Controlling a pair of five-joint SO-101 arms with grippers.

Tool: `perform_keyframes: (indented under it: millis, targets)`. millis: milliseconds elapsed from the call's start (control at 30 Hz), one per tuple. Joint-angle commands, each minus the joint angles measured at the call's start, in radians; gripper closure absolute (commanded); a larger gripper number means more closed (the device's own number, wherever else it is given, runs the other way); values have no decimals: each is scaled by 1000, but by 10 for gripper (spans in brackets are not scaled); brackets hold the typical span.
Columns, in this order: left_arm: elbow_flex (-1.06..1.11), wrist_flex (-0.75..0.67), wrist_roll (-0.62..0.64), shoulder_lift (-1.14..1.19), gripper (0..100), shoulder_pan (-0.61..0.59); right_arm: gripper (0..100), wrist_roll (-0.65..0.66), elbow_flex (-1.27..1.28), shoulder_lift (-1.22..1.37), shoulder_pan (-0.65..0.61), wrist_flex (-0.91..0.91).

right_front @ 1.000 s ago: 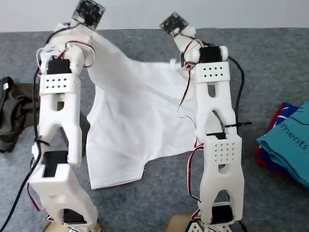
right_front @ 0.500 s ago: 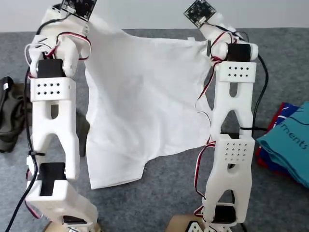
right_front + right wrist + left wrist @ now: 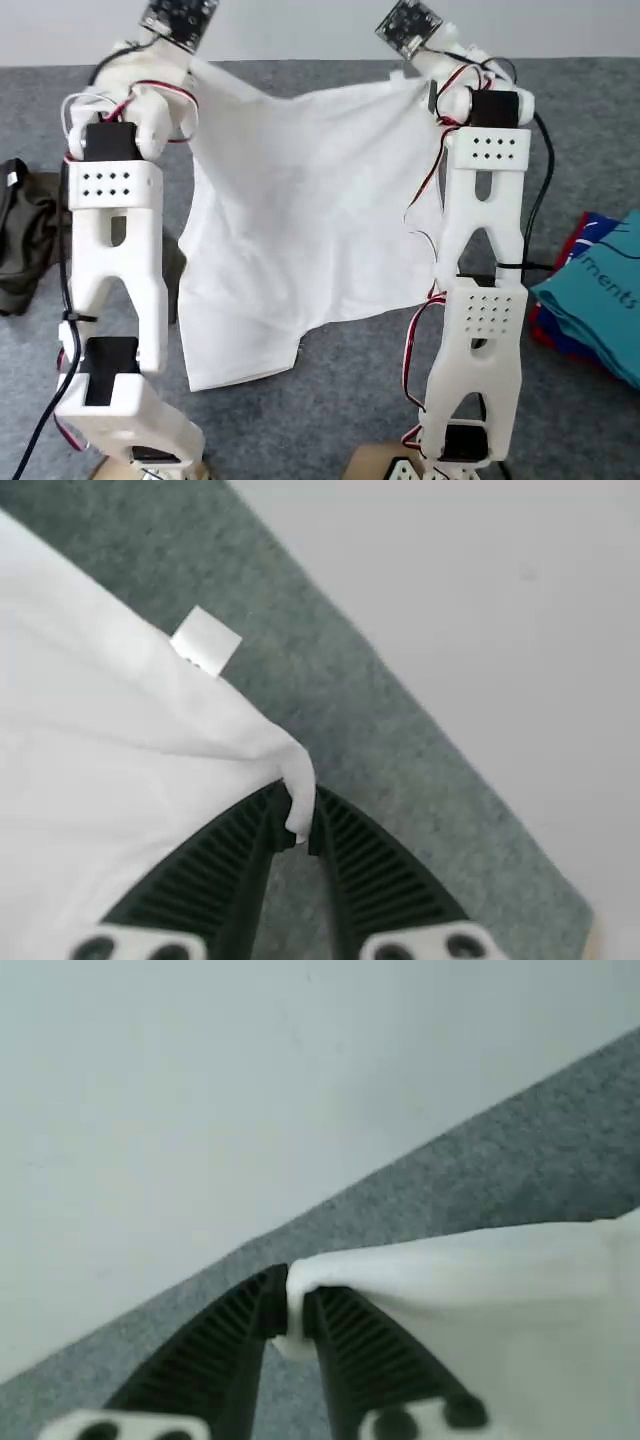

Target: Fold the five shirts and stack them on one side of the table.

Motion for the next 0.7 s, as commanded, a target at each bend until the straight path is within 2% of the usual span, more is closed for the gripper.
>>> perform_keyframes:
  millis: [0, 67, 367, 567, 667]
  targets:
    - [-30, 172, -77, -54, 998, 15, 987, 18, -51, -82, 21, 99]
    - [-30, 272, -140, -55, 998, 23, 987, 18, -52, -84, 31, 159]
    - [-31, 589, -244, -57, 998, 25, 987, 109, -52, -84, 47, 455]
    - [-30, 815, -344, -57, 998, 28, 987, 117, -46, -84, 116, 467]
    - [13, 818, -373, -69, 998, 9, 987, 157, -44, -84, 134, 470]
